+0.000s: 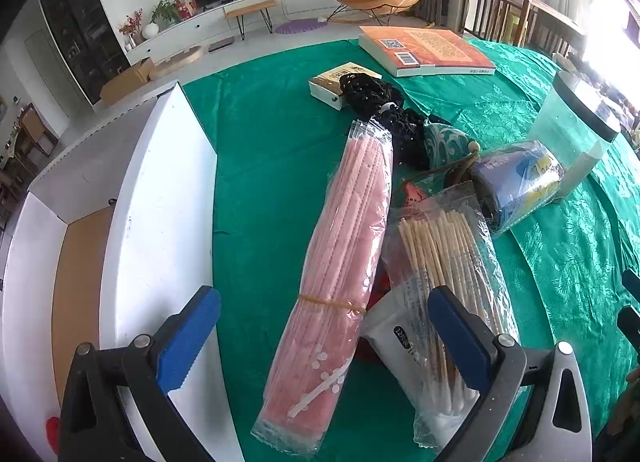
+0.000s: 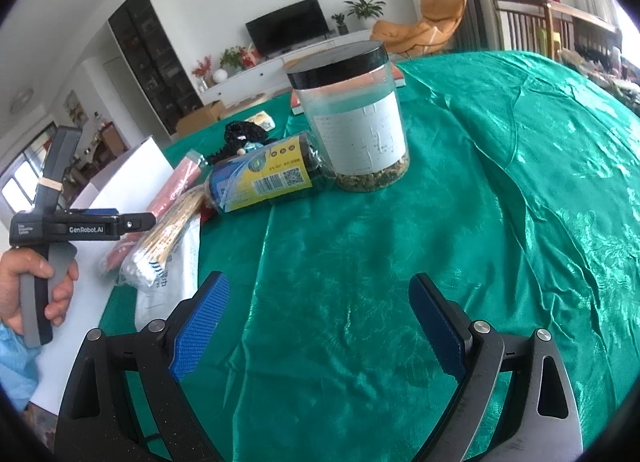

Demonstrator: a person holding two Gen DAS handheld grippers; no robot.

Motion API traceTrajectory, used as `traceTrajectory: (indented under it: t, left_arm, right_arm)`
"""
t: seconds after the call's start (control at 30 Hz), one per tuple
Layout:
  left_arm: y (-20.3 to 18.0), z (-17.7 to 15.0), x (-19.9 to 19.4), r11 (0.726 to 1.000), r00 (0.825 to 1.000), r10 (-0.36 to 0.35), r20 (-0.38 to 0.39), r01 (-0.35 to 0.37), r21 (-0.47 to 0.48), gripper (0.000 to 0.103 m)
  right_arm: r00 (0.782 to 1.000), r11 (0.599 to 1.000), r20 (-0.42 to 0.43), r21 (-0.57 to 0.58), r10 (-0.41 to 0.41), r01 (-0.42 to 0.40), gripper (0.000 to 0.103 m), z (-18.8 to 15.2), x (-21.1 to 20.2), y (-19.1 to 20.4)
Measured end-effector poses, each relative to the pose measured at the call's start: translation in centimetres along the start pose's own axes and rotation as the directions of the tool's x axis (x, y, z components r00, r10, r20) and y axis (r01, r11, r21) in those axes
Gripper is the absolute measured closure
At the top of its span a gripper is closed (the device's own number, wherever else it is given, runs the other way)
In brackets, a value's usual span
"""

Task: Organize soft objects
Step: 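Move the right gripper to the white wipes packet while the left gripper approaches the cotton swab bag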

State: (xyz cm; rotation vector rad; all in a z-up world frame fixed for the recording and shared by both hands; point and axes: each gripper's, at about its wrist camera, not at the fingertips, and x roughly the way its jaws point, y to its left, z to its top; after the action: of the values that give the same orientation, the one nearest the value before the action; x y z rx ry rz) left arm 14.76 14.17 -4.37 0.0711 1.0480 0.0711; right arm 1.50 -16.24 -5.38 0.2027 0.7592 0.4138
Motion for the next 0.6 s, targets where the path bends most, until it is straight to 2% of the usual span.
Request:
traceTrajectory:
  t: [0.07,0.27,0.43,0.5,0.6]
  left_arm:
    - [-0.1,-0.1,-0.1,1.0,1.0,0.015,0.009,-0.015,0.008,0.001]
    - [-0.6,-0.4,-0.4,0.999,0.999,0.028,0.024,-0.029,0.036,0.001]
    - [-0.4,-0.2,-0.3,0.999,1.0,0.015,0.02,-0.016,0.034,0.001]
    - [-0.2,0.2,-0.1,1.0,1.0,-0.013,0.009,0.013,0.015,0.001]
    - [-0.2,0.8,0.3,1.0,1.0,-0.014,0.004,0.014,0.014,0.001]
  right_arm:
    - [1.0,1.0,0.01,0.006,0.001,-0.001,0.01,-0.9,-0.3,0.5]
    - [1.0,1.0,-0.005,0.003,-0.004,0.004,0.01,-1.0,0.4,0.4]
    - [1.0,0.999,-0.016,-0.038,0.014,-0.014,0.01,-1.1,0.6,1.2]
    - [0.998,0.997,-0.025,-0.062,0.054,-0.055,0.01,-1.2,0.8,2.2]
    - [0.985,0.982,-0.076,-0.088,0.158,-0.164,0.01,-1.3,1.8,5.1]
